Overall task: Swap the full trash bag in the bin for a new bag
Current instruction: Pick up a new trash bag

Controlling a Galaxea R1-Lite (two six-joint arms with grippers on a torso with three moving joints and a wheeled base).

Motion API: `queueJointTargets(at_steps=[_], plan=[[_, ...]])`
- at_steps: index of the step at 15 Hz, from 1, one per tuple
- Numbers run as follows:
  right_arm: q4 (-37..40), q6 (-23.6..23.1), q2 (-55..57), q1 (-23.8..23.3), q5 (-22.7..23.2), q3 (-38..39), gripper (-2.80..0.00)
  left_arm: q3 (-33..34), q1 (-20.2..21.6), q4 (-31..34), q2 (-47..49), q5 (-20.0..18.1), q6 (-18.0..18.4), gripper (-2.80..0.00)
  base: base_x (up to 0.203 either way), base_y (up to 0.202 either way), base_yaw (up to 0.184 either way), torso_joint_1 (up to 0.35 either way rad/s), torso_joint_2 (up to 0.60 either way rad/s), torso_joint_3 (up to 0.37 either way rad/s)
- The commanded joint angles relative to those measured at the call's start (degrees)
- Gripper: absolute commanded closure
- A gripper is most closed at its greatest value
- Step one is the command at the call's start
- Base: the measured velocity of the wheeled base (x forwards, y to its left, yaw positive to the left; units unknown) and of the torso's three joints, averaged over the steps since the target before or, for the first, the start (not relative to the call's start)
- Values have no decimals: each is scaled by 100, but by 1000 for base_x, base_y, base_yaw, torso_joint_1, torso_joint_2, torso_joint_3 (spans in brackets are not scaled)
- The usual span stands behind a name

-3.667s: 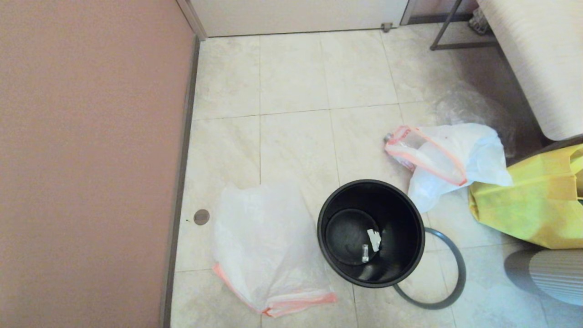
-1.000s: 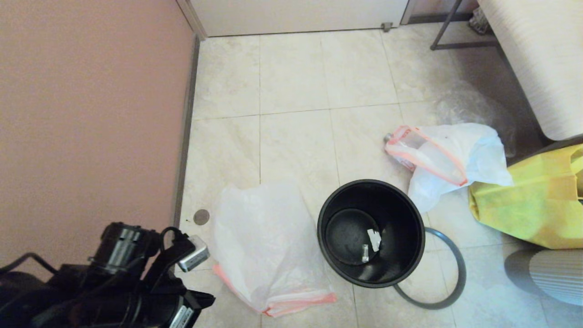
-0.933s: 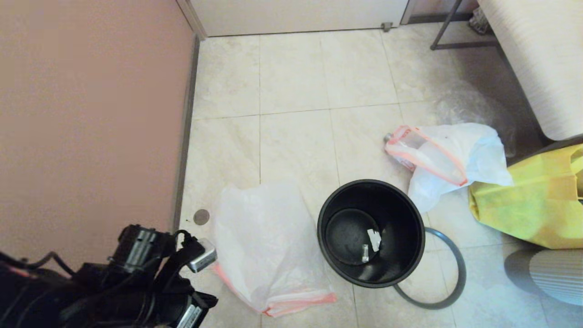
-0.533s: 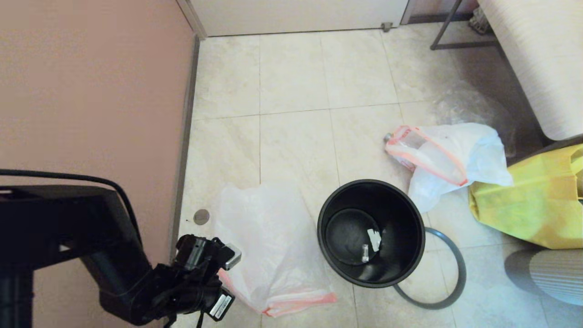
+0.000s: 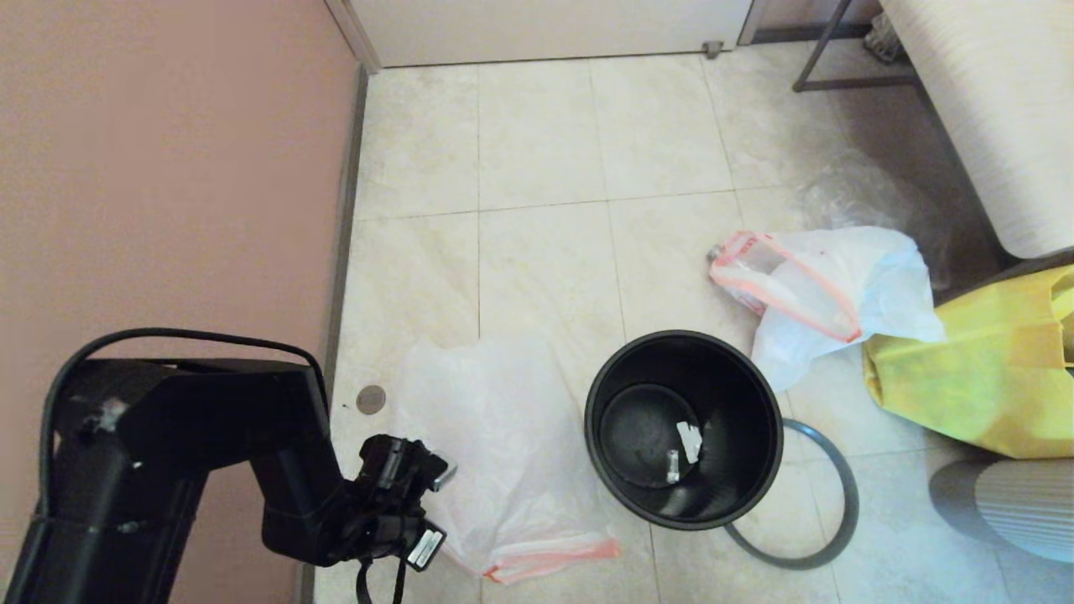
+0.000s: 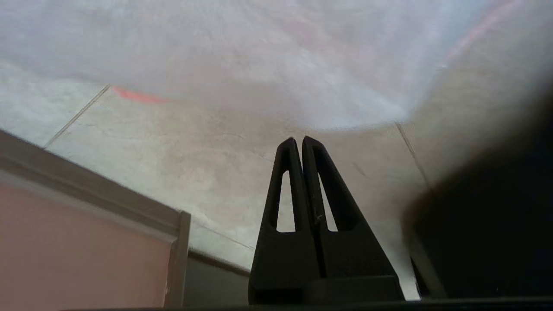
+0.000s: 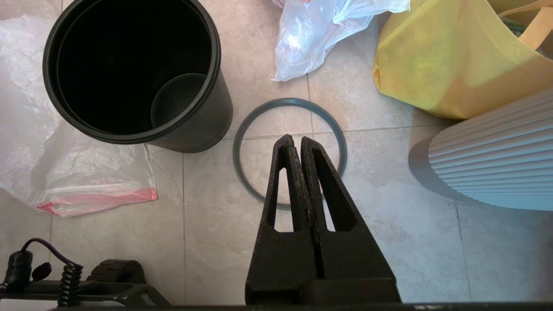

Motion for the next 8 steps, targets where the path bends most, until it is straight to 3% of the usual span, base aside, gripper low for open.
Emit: queueJointTargets(at_steps=[1, 4, 8], plan=[[-4, 0, 10, 2, 2, 0, 0, -143, 85, -33, 244, -25, -6, 0, 0, 0, 0, 0, 0, 0], [-4, 0, 10, 2, 2, 0, 0, -178, 95, -24, 248, -35, 25, 0, 0, 0, 0, 0, 0, 0], [-4, 0, 10, 2, 2, 0, 0, -815, 152, 227, 337, -33, 154, 0, 0, 0, 0, 0, 0, 0]])
